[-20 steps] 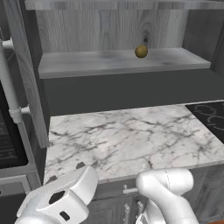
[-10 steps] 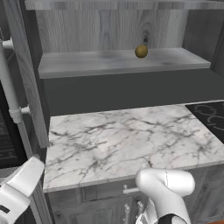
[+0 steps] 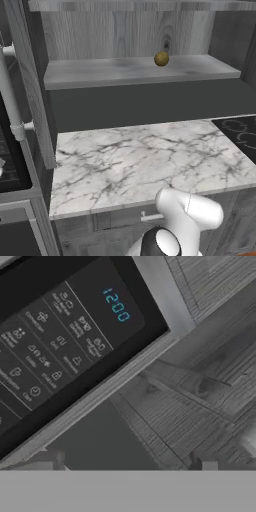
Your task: Pick the potato from the counter and place it in the cabinet. Then close the cabinet.
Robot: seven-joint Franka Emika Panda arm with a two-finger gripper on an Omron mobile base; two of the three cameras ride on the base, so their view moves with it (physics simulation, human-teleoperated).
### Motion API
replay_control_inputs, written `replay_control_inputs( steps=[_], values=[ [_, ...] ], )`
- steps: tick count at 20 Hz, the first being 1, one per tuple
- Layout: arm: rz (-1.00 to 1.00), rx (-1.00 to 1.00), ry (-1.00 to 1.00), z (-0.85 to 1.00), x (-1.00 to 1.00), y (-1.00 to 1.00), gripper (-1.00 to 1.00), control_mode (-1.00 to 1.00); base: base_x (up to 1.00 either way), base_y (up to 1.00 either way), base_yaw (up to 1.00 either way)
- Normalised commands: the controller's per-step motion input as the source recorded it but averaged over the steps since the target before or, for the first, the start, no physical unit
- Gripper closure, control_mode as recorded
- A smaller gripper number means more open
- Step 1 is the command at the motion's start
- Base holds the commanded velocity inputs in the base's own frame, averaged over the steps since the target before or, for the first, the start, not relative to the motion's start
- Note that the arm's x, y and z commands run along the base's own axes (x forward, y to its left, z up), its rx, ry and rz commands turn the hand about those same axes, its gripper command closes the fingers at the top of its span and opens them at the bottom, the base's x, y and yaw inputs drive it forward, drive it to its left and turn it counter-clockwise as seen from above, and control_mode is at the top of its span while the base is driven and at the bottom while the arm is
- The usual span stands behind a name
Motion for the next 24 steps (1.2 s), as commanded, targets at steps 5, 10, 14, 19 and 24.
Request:
replay_control_inputs(
  steps=[5, 10, 14, 19, 24],
  values=[
    [0.00, -0.02, -0.09, 0.00, 0.83, 0.06, -1.00, -1.00, 0.00, 0.00, 0.00],
    [-0.01, 0.00, -0.08, 0.00, 0.98, -0.01, -1.00, -1.00, 0.00, 0.00, 0.00],
    [-0.03, 0.00, -0.08, 0.00, 1.00, -0.01, -1.00, -1.00, 0.00, 0.00, 0.00],
    [-0.02, 0.01, -0.08, 0.35, 0.66, -0.44, -1.00, -1.00, 0.00, 0.00, 0.00],
    [-0.06, 0.08, -0.12, 0.50, 0.04, -0.94, -1.00, -1.00, 0.00, 0.00, 0.00]
  ],
)
